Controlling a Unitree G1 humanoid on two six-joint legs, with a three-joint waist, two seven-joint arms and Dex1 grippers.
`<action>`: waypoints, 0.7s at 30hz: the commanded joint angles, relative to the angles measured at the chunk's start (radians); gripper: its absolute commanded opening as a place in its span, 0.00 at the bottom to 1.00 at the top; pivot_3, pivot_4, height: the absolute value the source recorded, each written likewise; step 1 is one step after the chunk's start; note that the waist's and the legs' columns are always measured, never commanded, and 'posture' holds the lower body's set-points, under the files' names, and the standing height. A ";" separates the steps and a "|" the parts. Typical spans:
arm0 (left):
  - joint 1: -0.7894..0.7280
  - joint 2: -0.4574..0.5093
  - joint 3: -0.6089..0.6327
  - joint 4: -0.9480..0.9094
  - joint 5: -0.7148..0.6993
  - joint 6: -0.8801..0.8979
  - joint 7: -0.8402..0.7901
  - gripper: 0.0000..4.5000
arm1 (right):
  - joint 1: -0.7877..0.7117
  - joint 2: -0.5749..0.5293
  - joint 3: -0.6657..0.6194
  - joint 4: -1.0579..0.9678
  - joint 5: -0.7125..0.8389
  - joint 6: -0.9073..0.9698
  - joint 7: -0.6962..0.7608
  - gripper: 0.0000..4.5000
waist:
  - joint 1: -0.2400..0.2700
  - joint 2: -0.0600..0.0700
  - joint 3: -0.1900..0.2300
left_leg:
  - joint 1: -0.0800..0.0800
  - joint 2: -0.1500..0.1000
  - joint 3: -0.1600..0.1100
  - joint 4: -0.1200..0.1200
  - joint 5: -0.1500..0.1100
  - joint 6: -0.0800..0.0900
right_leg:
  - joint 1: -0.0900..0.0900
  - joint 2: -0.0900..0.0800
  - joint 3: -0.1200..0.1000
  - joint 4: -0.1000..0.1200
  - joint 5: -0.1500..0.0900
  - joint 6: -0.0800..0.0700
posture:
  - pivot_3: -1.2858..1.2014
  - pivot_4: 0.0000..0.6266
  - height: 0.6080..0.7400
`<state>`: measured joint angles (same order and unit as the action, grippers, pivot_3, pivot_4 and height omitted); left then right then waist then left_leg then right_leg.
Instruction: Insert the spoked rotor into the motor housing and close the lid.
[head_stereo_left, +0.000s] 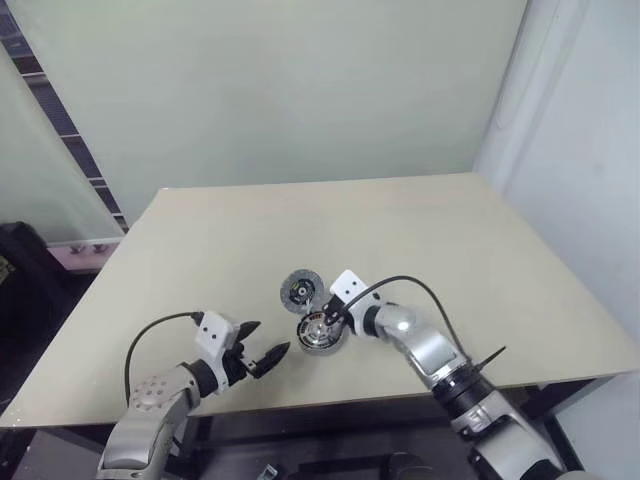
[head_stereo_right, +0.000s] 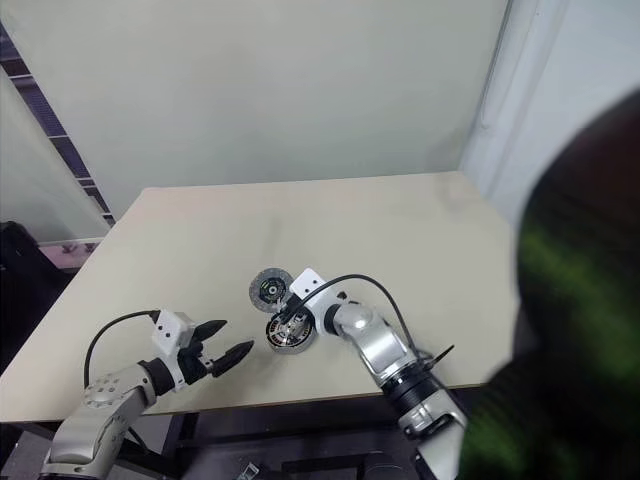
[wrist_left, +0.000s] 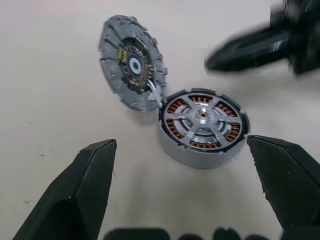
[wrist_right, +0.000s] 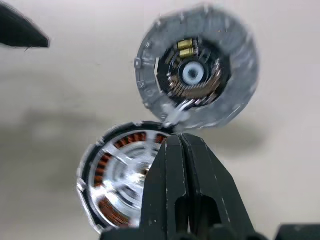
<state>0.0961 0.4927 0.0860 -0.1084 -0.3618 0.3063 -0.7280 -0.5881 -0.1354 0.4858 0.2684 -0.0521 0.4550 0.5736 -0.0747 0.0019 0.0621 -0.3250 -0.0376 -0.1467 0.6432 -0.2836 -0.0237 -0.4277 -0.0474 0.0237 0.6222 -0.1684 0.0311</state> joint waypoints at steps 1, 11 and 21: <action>-0.012 0.015 -0.008 -0.028 -0.016 0.030 -0.022 1.00 | -0.045 -0.077 0.089 -0.092 -0.075 -0.033 0.119 0.01 | 0.000 0.000 0.000 | 0.000 0.000 0.000 0.000 0.000 0.000 | 0.000 0.000 0.000 0.000 0.000 0.000 | 0.52 0.00 1.00; -0.027 0.016 -0.025 -0.021 -0.009 0.050 -0.038 1.00 | -0.083 -0.194 0.201 -0.183 -0.178 -0.044 0.312 0.61 | 0.000 0.000 0.000 | 0.000 0.000 0.000 0.000 0.000 0.000 | 0.000 0.000 0.000 0.000 0.000 0.000 | 0.52 0.00 1.00; -0.029 0.012 -0.030 -0.015 -0.003 0.047 -0.045 1.00 | -0.115 -0.211 0.273 -0.183 -0.283 -0.093 0.384 1.00 | 0.001 -0.001 0.000 | 0.000 0.000 0.000 0.000 0.000 0.000 | 0.000 0.000 0.000 0.000 0.000 0.000 | 0.52 0.00 1.00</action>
<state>0.0823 0.4971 0.0546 -0.1082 -0.3644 0.3619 -0.7668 -0.6625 -0.3489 0.7611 0.1076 -0.3022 0.3849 0.9535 -0.0740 0.0012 0.0622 -0.3250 -0.0374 -0.1464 0.6435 -0.2836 -0.0238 -0.4277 -0.0476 0.0234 0.6222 -0.1684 0.0312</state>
